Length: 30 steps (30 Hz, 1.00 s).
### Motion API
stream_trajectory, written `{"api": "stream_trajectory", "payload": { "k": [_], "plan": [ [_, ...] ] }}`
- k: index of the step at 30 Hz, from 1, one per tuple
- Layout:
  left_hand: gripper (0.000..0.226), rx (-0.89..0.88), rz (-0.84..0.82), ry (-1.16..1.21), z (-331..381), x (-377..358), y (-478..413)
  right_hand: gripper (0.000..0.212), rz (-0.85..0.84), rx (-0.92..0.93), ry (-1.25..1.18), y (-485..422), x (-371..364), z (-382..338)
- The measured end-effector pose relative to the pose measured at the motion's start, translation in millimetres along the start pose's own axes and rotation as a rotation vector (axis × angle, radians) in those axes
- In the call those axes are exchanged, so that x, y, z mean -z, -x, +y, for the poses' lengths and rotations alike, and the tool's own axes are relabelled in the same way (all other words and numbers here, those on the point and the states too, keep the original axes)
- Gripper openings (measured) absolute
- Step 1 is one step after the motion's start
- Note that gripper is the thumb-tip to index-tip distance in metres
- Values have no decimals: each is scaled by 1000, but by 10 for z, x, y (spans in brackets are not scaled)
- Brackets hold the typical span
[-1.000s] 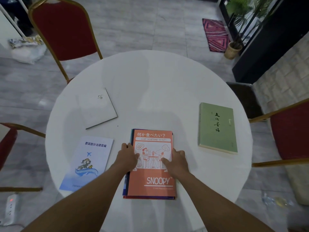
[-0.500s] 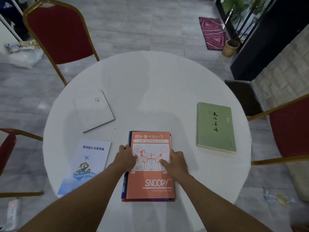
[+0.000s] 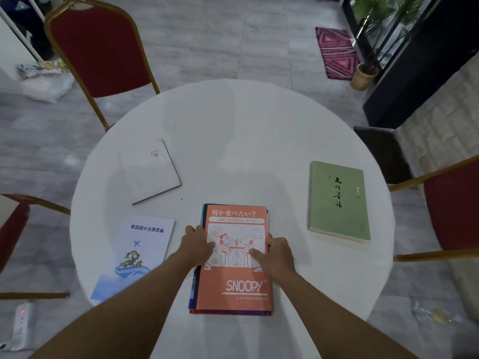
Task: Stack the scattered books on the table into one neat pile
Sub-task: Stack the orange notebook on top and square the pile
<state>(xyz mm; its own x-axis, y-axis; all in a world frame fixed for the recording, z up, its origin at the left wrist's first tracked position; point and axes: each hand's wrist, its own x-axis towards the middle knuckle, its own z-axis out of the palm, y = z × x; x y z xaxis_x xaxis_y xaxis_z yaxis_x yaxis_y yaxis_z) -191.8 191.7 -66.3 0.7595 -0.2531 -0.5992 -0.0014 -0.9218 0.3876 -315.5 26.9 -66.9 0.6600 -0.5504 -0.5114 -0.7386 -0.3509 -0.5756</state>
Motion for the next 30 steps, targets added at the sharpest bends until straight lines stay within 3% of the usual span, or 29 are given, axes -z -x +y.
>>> {"api": "stream_trajectory", "payload": {
  "k": [15, 21, 25, 30],
  "plan": [
    [41, -12, -8, 24, -4, 26, 57, 48, -15, -12, 31, -2, -21, -14],
    [39, -134, -36, -55, -138, 148, 79, 57, -11, -84, 156, -98, -39, -143],
    [45, -184, 56, -87, -280, 382, -6, 77, 57, -85, 292, -253, -1, -343],
    [55, -82, 251, -86, -559, 805, -239, 78, 190, 90, 270, -437, -158, -785]
  ]
}}
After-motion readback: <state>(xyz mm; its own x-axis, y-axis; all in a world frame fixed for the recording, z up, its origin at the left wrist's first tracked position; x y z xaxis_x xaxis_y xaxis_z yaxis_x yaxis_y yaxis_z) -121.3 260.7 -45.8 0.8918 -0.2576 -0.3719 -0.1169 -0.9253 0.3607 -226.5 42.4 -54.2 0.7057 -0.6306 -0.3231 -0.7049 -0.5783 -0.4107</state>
